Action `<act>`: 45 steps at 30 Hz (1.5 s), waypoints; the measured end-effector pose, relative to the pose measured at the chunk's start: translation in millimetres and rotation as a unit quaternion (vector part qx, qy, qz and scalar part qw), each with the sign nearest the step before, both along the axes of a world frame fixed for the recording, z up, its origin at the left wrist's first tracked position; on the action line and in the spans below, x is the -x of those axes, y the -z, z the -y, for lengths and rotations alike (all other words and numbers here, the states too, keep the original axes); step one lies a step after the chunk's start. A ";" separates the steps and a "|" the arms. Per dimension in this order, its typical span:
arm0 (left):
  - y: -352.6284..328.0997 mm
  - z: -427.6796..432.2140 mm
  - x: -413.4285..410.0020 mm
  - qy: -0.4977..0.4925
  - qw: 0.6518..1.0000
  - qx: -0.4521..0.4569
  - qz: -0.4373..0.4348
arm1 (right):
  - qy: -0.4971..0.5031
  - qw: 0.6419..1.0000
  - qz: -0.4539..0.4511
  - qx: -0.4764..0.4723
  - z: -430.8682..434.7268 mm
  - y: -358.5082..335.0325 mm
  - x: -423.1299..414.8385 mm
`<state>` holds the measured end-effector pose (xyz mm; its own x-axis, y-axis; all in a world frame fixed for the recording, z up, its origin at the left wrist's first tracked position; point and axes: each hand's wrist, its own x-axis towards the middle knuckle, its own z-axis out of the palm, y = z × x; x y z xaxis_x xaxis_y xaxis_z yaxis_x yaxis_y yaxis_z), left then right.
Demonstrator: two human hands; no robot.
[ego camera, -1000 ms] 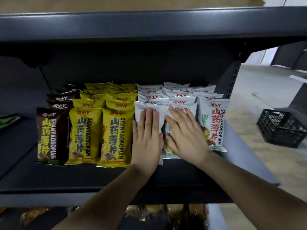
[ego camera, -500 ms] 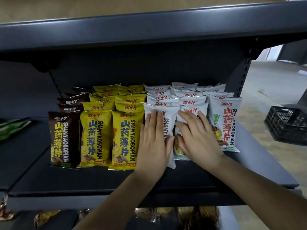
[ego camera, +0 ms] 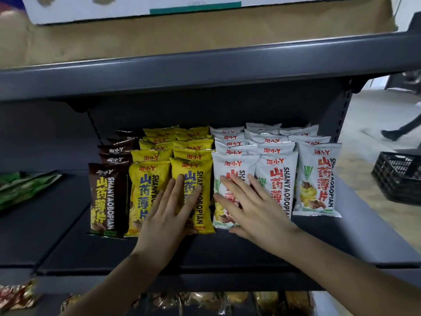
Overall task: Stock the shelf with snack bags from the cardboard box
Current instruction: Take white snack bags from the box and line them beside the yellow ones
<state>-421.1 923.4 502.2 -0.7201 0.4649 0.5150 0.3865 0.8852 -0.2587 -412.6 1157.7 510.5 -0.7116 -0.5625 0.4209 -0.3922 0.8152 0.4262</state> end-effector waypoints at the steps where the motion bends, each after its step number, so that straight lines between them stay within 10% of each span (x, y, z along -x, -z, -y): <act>1: 2.0 -2.8 0.7 -0.003 1.000 -0.009 -0.006 | -0.005 1.000 -0.004 -0.002 -1.8 0.2 1.4; 19: 16.9 39.0 -11.8 -0.017 0.998 -0.047 -0.025 | -0.086 0.994 -0.051 0.044 56.2 -2.3 -4.4; 33: 22.3 41.6 23.0 -0.068 0.963 -0.254 0.064 | -0.094 0.989 -0.114 -0.027 78.2 10.6 43.6; 45: 20.4 32.7 5.7 -0.123 0.968 -0.209 0.066 | -0.161 0.984 -0.045 0.064 70.5 7.5 33.2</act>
<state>-426.8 890.7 481.8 -0.8554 0.0424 0.5162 0.1559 0.9715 0.1785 -445.9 1087.2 503.1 -0.4615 -0.6913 0.5559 -0.6044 0.7038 0.3734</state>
